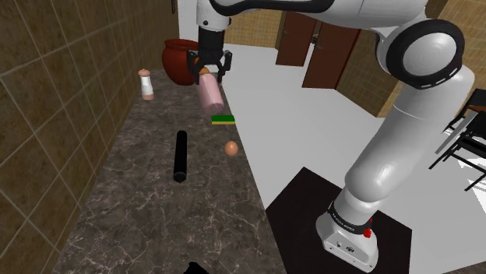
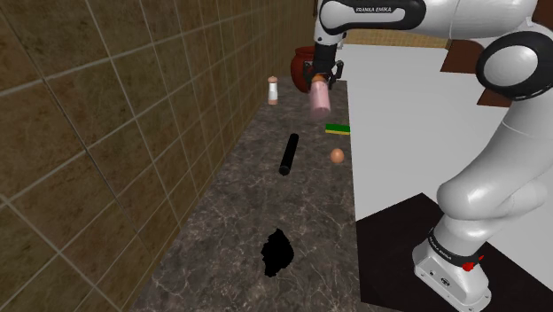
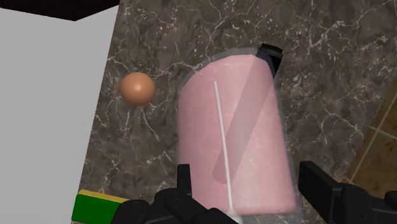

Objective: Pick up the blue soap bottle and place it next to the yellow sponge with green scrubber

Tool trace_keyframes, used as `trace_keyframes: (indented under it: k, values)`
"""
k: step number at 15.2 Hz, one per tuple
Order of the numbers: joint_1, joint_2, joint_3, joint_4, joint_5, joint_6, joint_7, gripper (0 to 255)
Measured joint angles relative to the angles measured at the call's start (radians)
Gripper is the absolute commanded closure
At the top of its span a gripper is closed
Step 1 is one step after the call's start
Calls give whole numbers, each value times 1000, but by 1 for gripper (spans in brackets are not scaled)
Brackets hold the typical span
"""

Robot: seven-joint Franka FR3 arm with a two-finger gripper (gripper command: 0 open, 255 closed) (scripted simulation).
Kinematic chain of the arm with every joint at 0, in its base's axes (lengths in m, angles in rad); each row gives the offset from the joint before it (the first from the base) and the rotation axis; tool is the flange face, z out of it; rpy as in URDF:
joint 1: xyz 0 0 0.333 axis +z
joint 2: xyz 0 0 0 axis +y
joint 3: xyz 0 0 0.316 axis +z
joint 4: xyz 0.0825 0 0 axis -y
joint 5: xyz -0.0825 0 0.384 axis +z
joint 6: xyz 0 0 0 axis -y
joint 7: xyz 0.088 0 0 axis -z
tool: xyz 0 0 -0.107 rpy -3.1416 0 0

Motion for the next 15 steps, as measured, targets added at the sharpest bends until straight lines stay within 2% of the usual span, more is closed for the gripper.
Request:
trace_keyframes:
  k: [8, 12, 15]
  values:
    - [-80, 85, -71, 91, -26, -10, -155, 255]
    - [-110, 155, -101, 180, -49, -34, -221, 255]
    - [-128, 225, -122, 287, -71, -74, -272, 255]
